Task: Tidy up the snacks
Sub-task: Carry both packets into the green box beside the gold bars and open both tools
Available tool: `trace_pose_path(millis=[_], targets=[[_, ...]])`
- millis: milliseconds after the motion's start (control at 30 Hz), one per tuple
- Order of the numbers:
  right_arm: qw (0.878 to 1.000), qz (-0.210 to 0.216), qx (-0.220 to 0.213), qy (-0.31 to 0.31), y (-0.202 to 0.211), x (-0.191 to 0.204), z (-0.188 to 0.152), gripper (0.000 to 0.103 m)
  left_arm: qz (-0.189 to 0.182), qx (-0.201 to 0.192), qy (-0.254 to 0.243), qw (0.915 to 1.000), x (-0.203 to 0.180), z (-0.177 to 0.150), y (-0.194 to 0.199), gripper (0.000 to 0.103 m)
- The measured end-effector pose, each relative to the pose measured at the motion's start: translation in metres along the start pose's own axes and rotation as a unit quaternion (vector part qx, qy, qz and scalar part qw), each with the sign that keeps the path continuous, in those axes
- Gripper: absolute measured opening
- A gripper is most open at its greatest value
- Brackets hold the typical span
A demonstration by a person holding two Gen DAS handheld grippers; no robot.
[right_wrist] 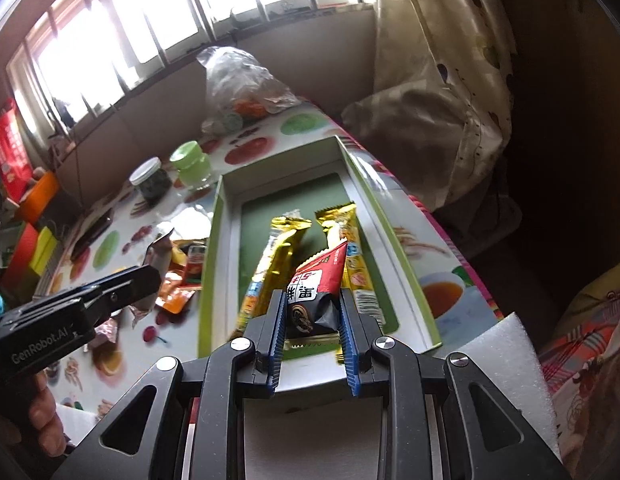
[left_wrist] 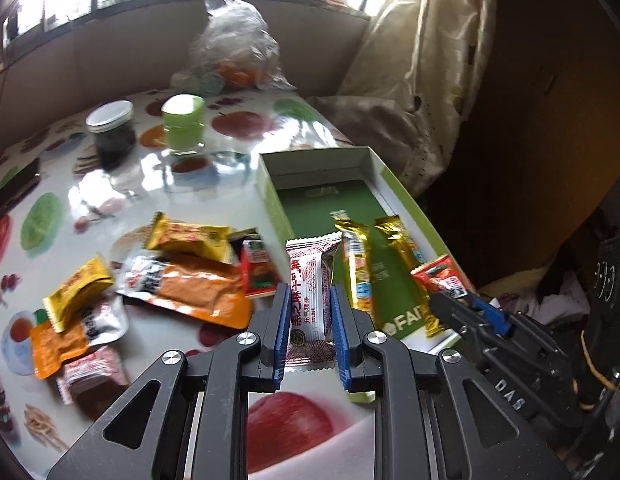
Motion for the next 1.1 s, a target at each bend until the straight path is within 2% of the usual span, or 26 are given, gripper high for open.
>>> trace_pose_path(millis=[367,633,833,1100], targets=[[0.999,-0.025,0.004,0.021,-0.011,-0.013,-0.003,0.024,-0.009,0.016,-0.023,0.9996,-0.024,0.005,-0.022,0.021],[0.999,-0.026,0.003,0.032,-0.013,-0.015,-0.004,0.024,-0.009,0.030,-0.031,0.9990,-0.031,0.002,-0.034,0.021],[0.998,-0.033,0.002,0.044,-0.014,-0.015,-0.006,0.028,-0.009,0.038,-0.033,0.9987,-0.031,0.001,-0.039,0.021],[0.998,-0.036,-0.001,0.051,-0.013,-0.015,-0.007,0.040,-0.011,0.043,-0.037,0.9984,-0.032,0.000,-0.041,0.021]])
Point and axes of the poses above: each gripper's, at about its wrist camera, not at the fingertips, and y roughly against the way its jaws point, x to its left, z to its top, the point moved 7 cm from there along -y, roughly the way its jaws point, and after that the axes turned 12 degrees about -y, right-handed, at the moved point
